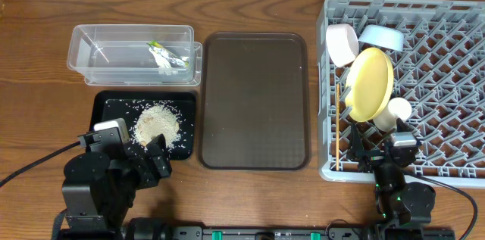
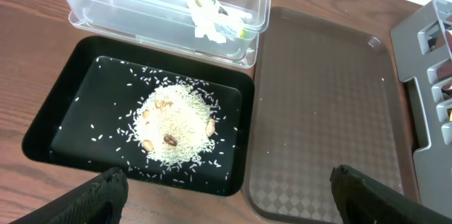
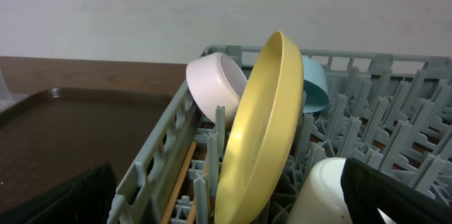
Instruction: Sort waste into correct bins and load items into the dishwasher rack
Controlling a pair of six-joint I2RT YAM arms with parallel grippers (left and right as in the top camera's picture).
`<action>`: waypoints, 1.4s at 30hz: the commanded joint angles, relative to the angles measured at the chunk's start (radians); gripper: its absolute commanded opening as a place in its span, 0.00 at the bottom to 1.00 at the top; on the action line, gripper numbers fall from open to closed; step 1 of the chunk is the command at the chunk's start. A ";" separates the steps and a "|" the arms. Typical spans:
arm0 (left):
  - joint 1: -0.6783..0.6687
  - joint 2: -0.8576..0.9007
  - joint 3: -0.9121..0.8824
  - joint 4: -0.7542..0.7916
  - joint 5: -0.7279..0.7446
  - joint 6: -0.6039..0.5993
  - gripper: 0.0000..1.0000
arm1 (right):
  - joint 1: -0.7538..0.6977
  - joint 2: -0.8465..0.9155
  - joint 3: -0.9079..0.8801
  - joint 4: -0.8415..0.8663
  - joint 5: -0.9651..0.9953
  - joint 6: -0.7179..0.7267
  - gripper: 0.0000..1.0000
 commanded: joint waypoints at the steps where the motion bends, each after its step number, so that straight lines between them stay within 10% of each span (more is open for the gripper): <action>1: 0.003 -0.001 -0.008 0.000 -0.011 0.013 0.94 | 0.010 -0.006 -0.001 -0.002 -0.015 -0.018 0.99; 22: 0.004 -0.025 -0.048 0.016 -0.039 0.025 0.95 | 0.010 -0.006 -0.001 -0.002 -0.015 -0.018 0.99; 42: 0.003 -0.500 -0.814 0.893 -0.039 0.071 0.95 | 0.010 -0.006 -0.001 -0.002 -0.015 -0.018 0.99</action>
